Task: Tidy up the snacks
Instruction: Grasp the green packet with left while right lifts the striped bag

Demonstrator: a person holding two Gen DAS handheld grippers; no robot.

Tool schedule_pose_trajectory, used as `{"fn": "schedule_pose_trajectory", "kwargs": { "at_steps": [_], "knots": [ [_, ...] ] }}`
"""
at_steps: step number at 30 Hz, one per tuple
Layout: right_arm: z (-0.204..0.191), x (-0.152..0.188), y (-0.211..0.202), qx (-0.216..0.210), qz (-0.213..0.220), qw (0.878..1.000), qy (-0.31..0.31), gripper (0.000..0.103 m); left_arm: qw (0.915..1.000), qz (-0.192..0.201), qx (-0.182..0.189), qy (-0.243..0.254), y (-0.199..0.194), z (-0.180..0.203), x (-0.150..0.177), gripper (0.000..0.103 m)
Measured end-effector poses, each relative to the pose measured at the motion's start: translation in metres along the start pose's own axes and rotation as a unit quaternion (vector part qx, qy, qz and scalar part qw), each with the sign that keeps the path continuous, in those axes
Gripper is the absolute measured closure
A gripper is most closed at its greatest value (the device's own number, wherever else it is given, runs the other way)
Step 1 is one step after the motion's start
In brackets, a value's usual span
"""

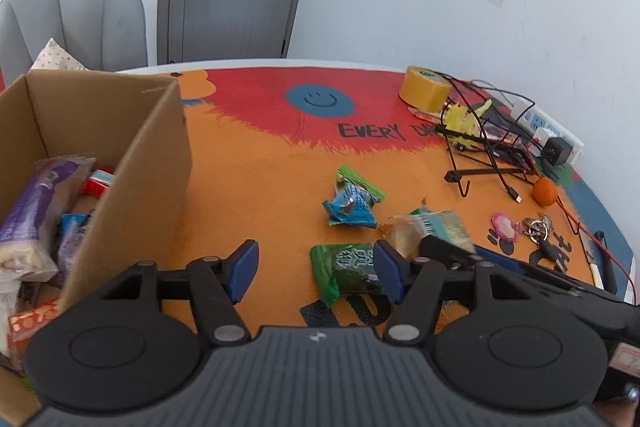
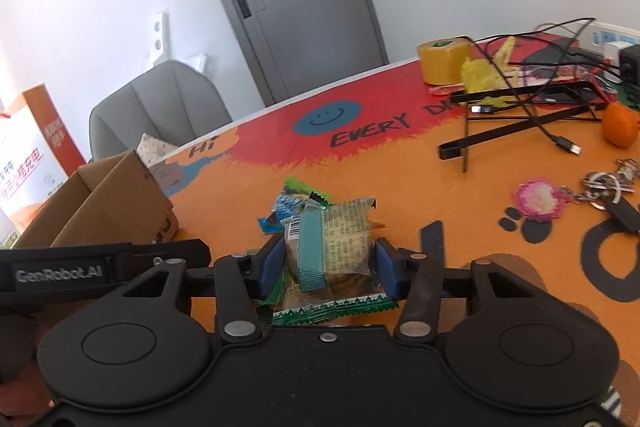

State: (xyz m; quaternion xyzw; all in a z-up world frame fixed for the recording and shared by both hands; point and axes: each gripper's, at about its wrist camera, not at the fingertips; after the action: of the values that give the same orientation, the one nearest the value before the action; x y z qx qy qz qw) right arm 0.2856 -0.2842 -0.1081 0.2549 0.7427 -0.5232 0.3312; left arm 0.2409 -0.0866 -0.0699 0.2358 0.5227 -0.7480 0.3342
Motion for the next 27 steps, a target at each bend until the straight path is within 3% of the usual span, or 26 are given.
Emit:
{"fn": "schedule_pose_trajectory", "kwargs": {
  "at_steps": [10, 21, 27],
  "knots": [
    [0.038, 0.004, -0.010, 0.021, 0.005, 0.999, 0.044, 0.054, 0.9997, -0.021, -0.009, 0.002, 0.027, 0.014, 0.005, 0.025],
    [0.055, 0.013, -0.008, 0.033, -0.005, 0.998, 0.062, 0.054, 0.9992, -0.010, -0.036, -0.017, 0.045, 0.009, 0.010, 0.026],
    [0.051, 0.017, -0.005, 0.034, -0.013, 0.998, 0.058, 0.054, 0.9994, -0.002, -0.035, -0.004, 0.047, 0.006, 0.013, 0.034]
  ]
}}
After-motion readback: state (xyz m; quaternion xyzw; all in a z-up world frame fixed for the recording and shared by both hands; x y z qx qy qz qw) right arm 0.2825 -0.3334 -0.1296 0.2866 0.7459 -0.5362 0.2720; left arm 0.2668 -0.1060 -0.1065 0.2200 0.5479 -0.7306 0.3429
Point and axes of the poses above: each gripper's, at about its wrist camera, not at the fingertips, and y roughly the way its jaws point, z to its right, x to its underside, and after that the axes turned 12 degrees about x, right-handed
